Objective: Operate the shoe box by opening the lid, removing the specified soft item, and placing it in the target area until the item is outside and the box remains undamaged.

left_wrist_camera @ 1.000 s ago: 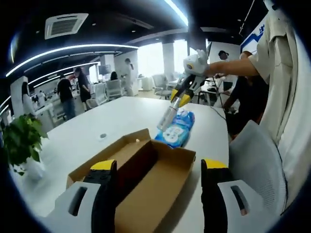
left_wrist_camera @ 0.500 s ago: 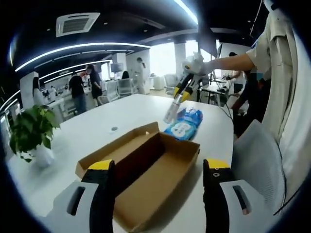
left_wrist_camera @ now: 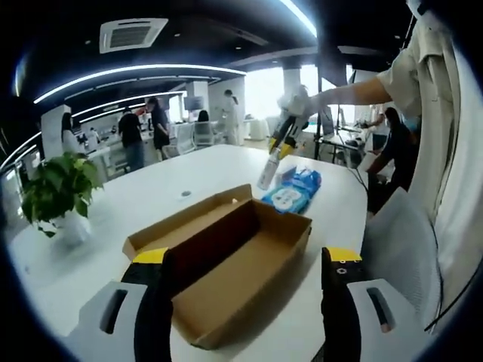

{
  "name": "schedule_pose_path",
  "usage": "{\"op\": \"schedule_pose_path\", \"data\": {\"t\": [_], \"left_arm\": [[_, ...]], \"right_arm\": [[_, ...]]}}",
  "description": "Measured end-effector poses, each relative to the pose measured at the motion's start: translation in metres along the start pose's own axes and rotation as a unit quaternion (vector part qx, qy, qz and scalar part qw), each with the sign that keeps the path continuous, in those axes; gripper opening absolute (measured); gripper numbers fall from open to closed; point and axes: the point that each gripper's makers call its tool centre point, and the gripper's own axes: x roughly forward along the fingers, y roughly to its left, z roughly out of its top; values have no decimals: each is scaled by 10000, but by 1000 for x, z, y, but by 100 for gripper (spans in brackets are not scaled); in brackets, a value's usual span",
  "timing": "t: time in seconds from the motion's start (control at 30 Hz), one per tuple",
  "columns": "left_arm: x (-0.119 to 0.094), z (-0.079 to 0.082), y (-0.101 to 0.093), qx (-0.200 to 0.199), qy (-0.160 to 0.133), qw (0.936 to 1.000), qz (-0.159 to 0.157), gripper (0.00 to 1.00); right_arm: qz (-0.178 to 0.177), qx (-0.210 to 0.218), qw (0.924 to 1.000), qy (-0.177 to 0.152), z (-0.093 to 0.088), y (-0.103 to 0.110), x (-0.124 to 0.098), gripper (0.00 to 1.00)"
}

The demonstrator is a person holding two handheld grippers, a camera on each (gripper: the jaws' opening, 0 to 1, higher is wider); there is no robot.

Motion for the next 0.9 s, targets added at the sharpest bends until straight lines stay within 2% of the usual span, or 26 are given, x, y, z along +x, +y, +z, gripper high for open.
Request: {"op": "schedule_pose_path", "data": {"t": [0.4,0.9], "left_arm": [[-6,-6,0,-131,-80,9996,242,90],[-17,-20,6,-348,-48,9981,508,95]], "right_arm": [[323,-204,9977,559,-14,-12,17,17],[523,-632,9875,1343,-33,-22,38,17]]}}
